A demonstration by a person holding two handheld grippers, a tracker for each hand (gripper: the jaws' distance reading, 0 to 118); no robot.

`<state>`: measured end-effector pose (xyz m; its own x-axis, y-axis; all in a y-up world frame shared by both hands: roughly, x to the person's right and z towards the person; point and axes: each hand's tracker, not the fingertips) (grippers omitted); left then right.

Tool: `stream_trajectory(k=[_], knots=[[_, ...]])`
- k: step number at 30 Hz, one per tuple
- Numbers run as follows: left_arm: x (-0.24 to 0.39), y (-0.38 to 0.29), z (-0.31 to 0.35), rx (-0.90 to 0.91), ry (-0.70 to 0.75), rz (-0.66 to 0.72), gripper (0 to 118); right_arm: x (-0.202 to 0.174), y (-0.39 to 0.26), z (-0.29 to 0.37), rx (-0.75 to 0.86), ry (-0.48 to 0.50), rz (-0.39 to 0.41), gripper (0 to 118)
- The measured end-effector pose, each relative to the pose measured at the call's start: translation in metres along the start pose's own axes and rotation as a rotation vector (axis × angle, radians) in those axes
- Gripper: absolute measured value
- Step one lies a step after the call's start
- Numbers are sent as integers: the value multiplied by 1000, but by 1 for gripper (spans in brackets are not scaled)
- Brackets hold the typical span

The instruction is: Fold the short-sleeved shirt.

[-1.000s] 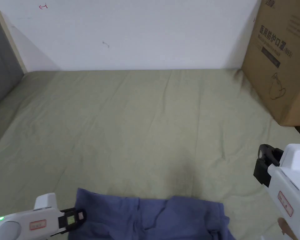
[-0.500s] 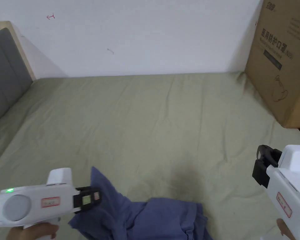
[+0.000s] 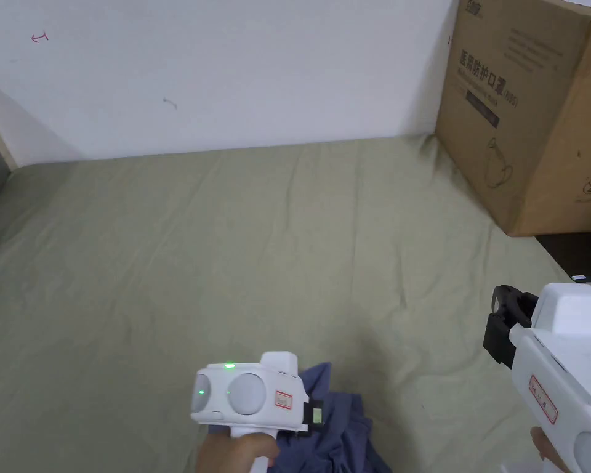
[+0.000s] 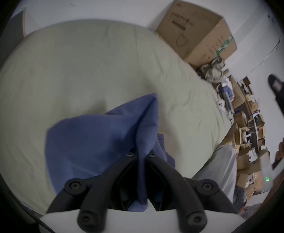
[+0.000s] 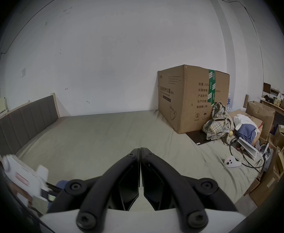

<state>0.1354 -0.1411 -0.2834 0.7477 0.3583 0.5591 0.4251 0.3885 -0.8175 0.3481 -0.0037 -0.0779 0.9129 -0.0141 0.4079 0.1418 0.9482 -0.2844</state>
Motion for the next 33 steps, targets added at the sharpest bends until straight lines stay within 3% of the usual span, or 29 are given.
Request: stream_trajectory(k=[7,9,10,12,14,21,23,25,29,30,33], knots=[[22,-12,-38,-47,58,-56,5,6,-1,3,-4,-17,-2,0],[20,-11,-32,-35,52,-64,18,6,-1,3,-4,-17,-4,0],[20,-10,-26,-17,30,-50,32,6,-1,3,-4,-16,-4,0],[17,-11,-5,53,-113,-6,79,6,0,3,-2,-12,-4,0],[18,-10,17,133,-163,10,111,5,1,3,-1,-9,-8,0],[5,-12,83,449,58,-80,112,2,5,7,13,-1,-11,0],[-4,-15,88,489,129,-72,109,2,5,8,16,0,-11,0],[-15,-18,89,527,167,-71,91,2,6,8,16,1,-10,0],[-36,-28,75,519,165,-53,9,2,5,7,12,1,-10,0],[-39,-31,69,509,164,-44,1,2,5,7,10,1,-10,0],[-41,-46,47,444,171,-69,0,3,2,6,4,2,-9,0]])
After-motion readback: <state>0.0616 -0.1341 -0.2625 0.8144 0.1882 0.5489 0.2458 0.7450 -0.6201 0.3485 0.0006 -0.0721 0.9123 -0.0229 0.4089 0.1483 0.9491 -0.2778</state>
